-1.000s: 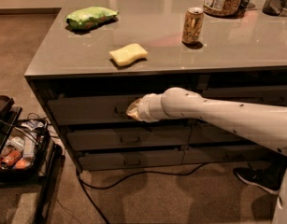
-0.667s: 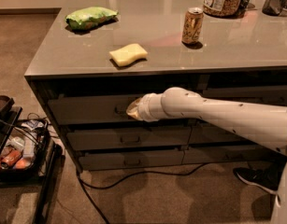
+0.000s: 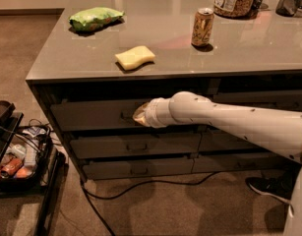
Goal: Close top drawer
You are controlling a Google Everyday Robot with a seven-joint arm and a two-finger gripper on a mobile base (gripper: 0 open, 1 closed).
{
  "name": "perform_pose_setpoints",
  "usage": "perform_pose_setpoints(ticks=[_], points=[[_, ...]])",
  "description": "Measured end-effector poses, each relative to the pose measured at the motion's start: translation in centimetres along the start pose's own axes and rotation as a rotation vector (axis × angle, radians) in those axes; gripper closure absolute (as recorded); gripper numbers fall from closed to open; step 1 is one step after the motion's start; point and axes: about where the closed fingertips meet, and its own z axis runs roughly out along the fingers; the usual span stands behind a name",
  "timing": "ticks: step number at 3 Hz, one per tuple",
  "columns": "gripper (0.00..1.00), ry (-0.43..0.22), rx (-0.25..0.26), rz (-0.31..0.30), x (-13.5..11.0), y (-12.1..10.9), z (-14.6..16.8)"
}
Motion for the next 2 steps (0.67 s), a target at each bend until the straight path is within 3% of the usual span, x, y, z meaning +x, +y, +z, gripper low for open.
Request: perform_pose_setpoints(ticks=[2], points=[[0.35, 0.0, 0.0, 0.0, 0.0, 0.0, 0.01]])
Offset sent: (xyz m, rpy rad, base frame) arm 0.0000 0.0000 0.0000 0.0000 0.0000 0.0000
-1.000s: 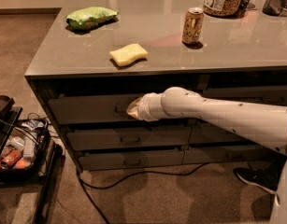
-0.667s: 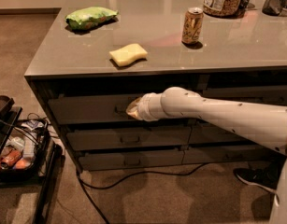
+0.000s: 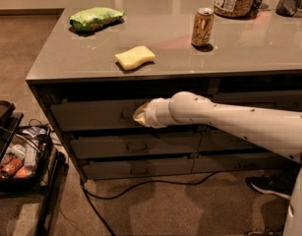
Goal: Close top drawer
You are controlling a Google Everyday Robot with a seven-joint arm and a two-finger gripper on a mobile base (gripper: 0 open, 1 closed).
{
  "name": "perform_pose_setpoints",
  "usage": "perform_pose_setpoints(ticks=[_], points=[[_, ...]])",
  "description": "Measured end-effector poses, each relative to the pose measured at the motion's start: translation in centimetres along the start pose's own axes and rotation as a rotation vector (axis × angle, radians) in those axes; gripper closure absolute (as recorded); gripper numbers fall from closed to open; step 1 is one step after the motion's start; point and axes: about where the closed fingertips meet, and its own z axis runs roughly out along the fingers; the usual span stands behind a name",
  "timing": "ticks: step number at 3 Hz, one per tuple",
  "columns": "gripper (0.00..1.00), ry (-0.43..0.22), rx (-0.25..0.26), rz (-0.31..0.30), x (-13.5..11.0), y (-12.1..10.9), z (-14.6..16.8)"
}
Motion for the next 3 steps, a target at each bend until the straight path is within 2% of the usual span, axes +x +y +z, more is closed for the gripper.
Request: perform_pose_setpoints(ticks=[1, 2, 3], points=[[0.12, 0.0, 0.0, 0.0, 0.0, 0.0, 0.0], [0.0, 0.0, 0.0, 0.0, 0.0, 0.01, 0.01], [0.0, 0.0, 0.0, 0.0, 0.0, 0.01, 0.01]])
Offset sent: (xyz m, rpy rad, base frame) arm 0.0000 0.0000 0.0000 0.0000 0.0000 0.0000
